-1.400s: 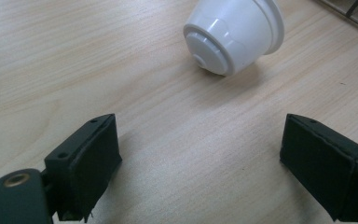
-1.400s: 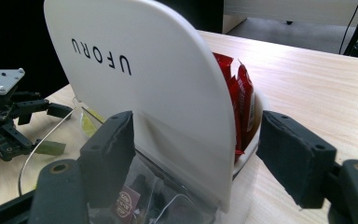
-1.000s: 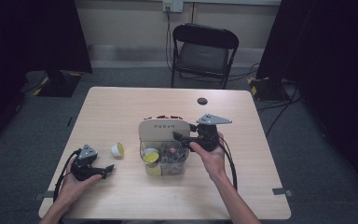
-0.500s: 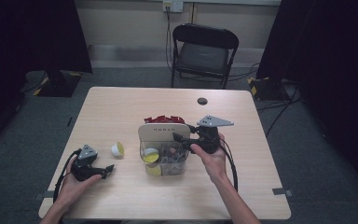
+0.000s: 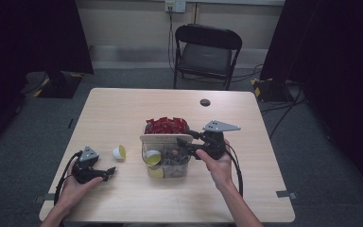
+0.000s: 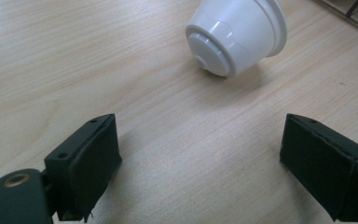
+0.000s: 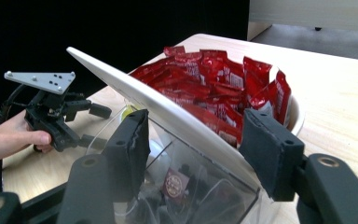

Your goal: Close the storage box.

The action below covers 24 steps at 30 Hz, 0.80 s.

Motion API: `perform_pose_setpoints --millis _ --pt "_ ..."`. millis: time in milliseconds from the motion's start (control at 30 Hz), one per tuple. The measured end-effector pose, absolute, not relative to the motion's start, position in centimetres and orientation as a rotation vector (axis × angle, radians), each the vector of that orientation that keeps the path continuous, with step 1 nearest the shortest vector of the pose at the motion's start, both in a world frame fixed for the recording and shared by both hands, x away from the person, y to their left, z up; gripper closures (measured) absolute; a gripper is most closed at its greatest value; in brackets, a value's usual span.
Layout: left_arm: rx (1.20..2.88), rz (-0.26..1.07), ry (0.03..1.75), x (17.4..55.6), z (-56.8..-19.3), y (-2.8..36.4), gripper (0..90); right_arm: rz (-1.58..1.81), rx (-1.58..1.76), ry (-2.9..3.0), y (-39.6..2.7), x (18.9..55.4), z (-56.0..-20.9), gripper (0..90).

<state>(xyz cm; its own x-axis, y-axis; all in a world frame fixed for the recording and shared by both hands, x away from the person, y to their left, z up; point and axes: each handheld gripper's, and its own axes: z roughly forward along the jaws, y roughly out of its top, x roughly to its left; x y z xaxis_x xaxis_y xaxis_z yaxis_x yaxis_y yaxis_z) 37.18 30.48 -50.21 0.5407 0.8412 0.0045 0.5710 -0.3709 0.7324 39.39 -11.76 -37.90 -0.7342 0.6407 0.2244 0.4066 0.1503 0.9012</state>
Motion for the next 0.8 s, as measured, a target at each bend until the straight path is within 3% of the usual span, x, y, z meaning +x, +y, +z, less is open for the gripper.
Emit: perform_pose_setpoints --millis 167,600,800 --pt "2.086 0.5 1.136 37.2 -50.2 30.5 11.1 1.614 1.031 2.218 -11.9 39.0 -38.1 39.8" --pt "2.086 0.5 1.136 37.2 -50.2 30.5 11.2 1.553 1.068 2.235 -12.6 37.9 -38.9 20.7" --pt "2.085 0.5 1.136 37.2 -50.2 30.5 11.2 1.549 1.068 2.241 -12.6 37.8 -39.2 19.2"
